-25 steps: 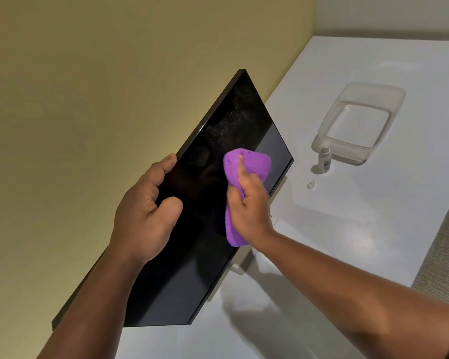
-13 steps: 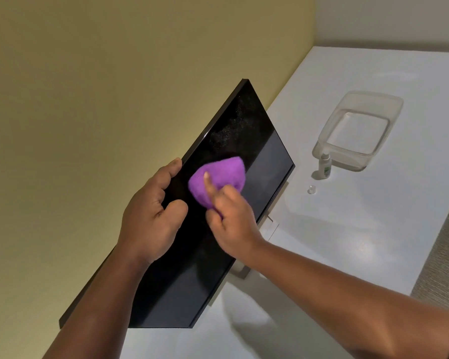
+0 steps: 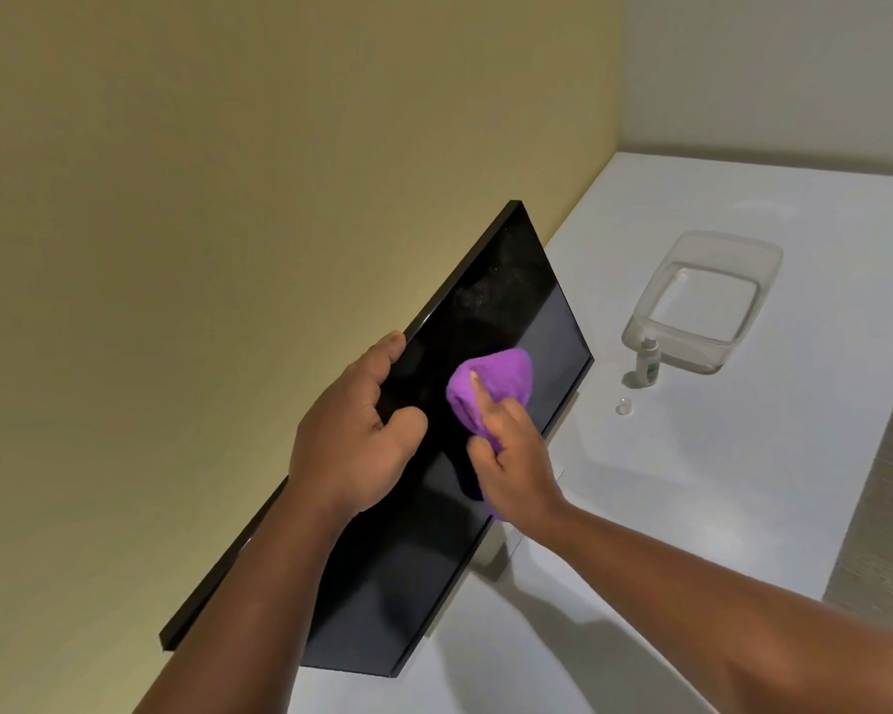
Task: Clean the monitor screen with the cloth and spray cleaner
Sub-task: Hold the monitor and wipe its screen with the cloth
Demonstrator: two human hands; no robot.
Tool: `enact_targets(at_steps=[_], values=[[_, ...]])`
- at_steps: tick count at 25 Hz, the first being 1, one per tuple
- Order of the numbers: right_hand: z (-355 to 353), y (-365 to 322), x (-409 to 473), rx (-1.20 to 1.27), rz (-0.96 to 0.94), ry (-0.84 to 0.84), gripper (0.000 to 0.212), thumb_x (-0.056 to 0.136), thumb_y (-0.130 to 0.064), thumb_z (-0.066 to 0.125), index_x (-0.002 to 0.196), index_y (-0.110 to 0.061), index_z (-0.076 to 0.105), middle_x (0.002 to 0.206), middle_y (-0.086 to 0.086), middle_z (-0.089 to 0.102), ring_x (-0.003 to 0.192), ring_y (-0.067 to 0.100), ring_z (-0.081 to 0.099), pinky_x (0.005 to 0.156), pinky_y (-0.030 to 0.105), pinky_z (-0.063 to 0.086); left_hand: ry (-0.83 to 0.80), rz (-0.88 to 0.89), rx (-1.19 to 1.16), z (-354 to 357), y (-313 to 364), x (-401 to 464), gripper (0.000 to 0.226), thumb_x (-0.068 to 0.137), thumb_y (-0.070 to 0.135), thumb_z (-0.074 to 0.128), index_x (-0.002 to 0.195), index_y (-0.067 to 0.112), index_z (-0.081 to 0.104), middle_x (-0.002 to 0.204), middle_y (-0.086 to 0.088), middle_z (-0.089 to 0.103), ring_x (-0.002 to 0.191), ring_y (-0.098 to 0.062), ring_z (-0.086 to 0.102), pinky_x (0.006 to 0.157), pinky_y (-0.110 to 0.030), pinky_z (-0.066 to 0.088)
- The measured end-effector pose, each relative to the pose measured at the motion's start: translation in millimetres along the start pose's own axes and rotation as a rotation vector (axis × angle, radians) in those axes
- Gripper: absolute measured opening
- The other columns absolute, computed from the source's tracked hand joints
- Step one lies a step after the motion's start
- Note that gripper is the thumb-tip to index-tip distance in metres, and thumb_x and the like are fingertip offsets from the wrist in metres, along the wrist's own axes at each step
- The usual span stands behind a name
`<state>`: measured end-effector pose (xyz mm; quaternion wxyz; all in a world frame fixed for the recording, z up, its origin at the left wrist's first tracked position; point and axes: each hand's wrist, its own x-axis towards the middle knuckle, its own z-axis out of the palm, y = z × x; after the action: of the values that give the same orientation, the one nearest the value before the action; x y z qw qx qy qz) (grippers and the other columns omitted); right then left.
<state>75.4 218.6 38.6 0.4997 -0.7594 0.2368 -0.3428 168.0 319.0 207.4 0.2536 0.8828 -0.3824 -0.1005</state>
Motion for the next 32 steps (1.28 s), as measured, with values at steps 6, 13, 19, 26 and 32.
enact_targets(at_steps=[6, 13, 19, 26, 32], values=[[16, -42, 37, 0.051, 0.008, 0.1, 0.069, 0.098, -0.025, 0.045, 0.16, -0.04, 0.019, 0.085, -0.011, 0.041, 0.081, 0.0, 0.051, 0.068, 0.014, 0.042, -0.008, 0.054, 0.01, 1, -2, 2, 0.094, 0.059, 0.056, 0.037, 0.151, 0.041, 0.039, 0.152, 0.023, 0.048, 0.136, -0.005, 0.05, 0.098, -0.029, 0.042], [-10, -22, 17, 0.009, 0.301, -0.016, 0.048, 0.1, -0.012, 0.05, 0.146, -0.024, 0.041, 0.091, 0.004, 0.055, 0.082, 0.024, 0.06, 0.062, 0.022, 0.047, 0.012, 0.114, 0.181, 7, -5, 6, 0.086, 0.068, 0.052, 0.041, 0.153, 0.041, 0.027, 0.154, 0.013, 0.047, 0.131, -0.018, 0.056, 0.084, -0.034, 0.044], [12, -46, 18, -0.02, 0.054, -0.062, 0.077, 0.096, -0.032, 0.047, 0.161, -0.033, 0.006, 0.091, -0.007, 0.046, 0.074, 0.007, 0.051, 0.061, 0.029, 0.046, 0.037, 0.065, 0.156, 10, -1, 12, 0.083, 0.071, 0.041, 0.042, 0.153, 0.049, 0.031, 0.155, 0.017, 0.043, 0.133, -0.009, 0.052, 0.087, -0.03, 0.041], [-26, 32, 24, -0.13, 0.17, -0.062, 0.074, 0.1, -0.026, 0.052, 0.158, -0.046, 0.01, 0.091, -0.017, 0.05, 0.072, 0.003, 0.057, 0.052, 0.004, 0.041, 0.054, -0.033, 0.067, 18, 29, 40, 0.06, 0.071, 0.03, 0.048, 0.13, 0.033, 0.046, 0.134, 0.01, 0.062, 0.102, -0.02, 0.066, 0.087, -0.039, 0.055], [-12, 19, 38, 0.033, 0.085, -0.049, 0.081, 0.097, -0.026, 0.047, 0.158, -0.048, -0.001, 0.071, -0.018, 0.042, 0.067, 0.003, 0.053, 0.05, 0.012, 0.037, 0.045, 0.03, 0.119, 22, 44, 82, 0.069, 0.071, 0.028, 0.047, 0.139, 0.032, 0.054, 0.118, 0.011, 0.056, 0.106, -0.011, 0.055, 0.086, -0.025, 0.04]])
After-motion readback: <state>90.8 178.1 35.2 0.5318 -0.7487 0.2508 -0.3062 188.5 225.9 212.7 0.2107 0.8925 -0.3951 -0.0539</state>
